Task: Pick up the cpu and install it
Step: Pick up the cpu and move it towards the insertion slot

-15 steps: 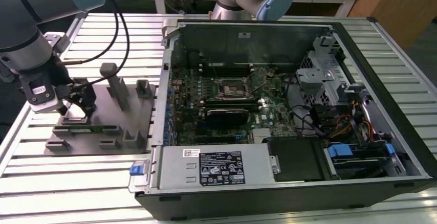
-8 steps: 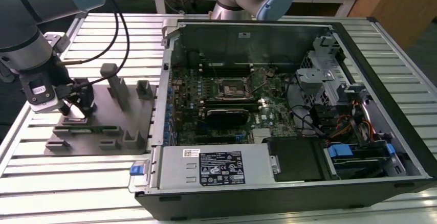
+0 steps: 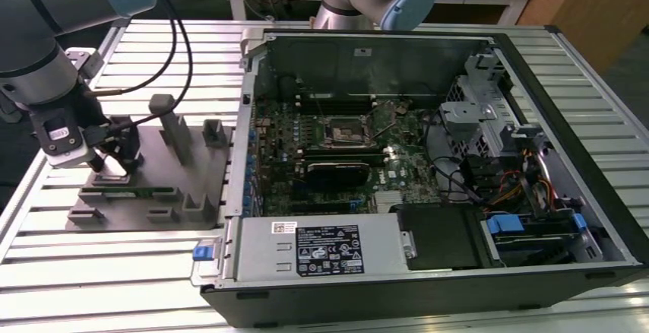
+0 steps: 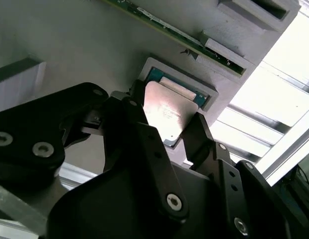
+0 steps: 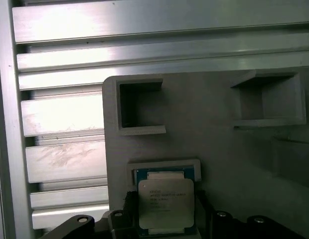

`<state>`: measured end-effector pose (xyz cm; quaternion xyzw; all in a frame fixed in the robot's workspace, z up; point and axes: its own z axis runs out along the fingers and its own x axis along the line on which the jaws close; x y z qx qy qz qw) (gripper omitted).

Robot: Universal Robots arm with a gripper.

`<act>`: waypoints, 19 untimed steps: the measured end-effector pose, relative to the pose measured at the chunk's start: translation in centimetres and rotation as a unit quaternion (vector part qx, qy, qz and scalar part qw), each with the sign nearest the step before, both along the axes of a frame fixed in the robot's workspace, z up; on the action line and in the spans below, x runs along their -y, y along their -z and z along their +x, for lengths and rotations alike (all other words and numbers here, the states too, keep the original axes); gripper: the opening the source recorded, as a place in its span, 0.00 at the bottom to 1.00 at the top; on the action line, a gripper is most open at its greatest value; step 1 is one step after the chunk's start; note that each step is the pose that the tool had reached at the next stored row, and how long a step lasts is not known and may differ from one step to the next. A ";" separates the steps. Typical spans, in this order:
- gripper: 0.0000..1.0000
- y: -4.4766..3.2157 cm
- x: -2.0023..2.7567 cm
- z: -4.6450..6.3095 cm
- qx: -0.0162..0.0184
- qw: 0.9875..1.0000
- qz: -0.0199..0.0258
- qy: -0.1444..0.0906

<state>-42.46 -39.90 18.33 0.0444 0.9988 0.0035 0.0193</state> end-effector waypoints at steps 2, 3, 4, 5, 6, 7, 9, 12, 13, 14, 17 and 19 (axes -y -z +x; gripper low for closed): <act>0.55 -0.01 0.00 0.0 0.000 1.000 0.000 -0.017; 0.55 -0.01 0.00 0.0 0.000 1.000 0.000 -0.018; 0.55 0.00 0.00 0.0 0.000 1.000 0.000 -0.018; 0.55 -0.01 0.00 0.0 0.000 1.000 0.000 -0.018; 0.55 -0.01 0.00 0.0 0.000 1.000 0.000 -0.018; 0.55 -0.07 0.00 0.0 0.000 1.000 0.000 -0.018; 0.55 -0.25 0.00 0.0 0.000 1.000 0.000 -0.018; 0.55 -0.59 0.00 0.0 0.000 1.000 0.000 -0.018; 0.55 -0.73 0.00 0.0 0.000 1.000 0.000 -0.018; 0.55 -0.86 0.00 0.0 0.000 1.000 0.000 -0.018; 0.55 -1.16 0.00 0.0 0.000 1.000 0.000 -0.018; 0.55 -1.44 0.00 0.0 0.000 1.000 0.000 -0.018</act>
